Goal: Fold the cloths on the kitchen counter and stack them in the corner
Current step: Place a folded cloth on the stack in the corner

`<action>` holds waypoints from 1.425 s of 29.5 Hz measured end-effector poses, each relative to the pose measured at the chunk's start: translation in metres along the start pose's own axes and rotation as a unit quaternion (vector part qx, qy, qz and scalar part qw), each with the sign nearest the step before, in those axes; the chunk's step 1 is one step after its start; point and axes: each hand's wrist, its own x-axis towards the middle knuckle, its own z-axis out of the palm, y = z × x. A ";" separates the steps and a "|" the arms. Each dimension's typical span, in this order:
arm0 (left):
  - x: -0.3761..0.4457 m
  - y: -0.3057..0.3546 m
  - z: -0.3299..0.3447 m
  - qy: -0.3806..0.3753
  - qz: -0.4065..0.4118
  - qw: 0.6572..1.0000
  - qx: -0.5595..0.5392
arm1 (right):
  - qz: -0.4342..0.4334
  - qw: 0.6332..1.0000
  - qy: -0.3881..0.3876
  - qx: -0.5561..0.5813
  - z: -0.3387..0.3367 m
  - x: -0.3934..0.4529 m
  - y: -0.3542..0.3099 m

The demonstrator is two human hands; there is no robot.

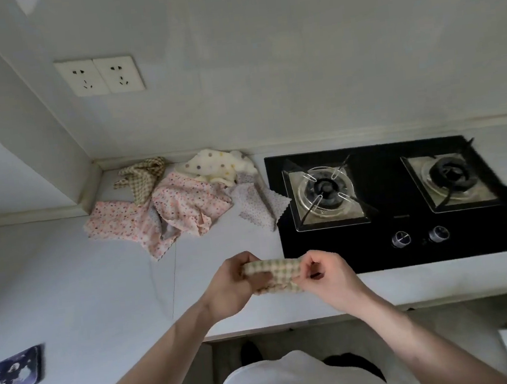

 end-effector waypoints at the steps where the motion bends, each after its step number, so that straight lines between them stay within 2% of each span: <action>1: -0.001 0.010 0.011 -0.004 0.009 1.000 -0.011 | 0.009 1.000 0.006 0.023 -0.010 -0.007 0.001; 7: 0.006 0.051 0.079 -0.052 0.044 0.997 -0.021 | 0.073 0.982 0.048 0.165 -0.074 -0.051 0.019; 12: 0.015 0.079 0.149 -0.072 0.061 0.996 0.005 | 0.059 0.991 0.088 0.085 -0.134 -0.094 0.050; 18: 0.023 0.105 0.252 -0.089 0.104 0.988 0.069 | 0.070 0.983 0.157 0.059 -0.210 -0.154 0.100; 22: 0.027 0.126 0.326 -0.092 0.120 0.986 0.076 | 0.087 0.981 0.162 0.064 -0.257 -0.185 0.137; 25: 0.033 0.146 0.374 -0.107 0.124 0.983 0.080 | 0.125 0.971 0.181 0.096 -0.289 -0.205 0.158; 30: 0.052 0.177 0.434 -0.125 0.144 0.973 0.128 | 0.135 0.952 0.248 0.114 -0.336 -0.232 0.178; 36: 0.108 0.214 0.519 -0.159 0.147 0.953 0.210 | 0.145 0.901 0.346 0.218 -0.411 -0.252 0.228; 42: 0.172 0.248 0.610 -0.181 0.153 0.946 0.222 | 0.161 0.888 0.380 0.205 -0.497 -0.242 0.271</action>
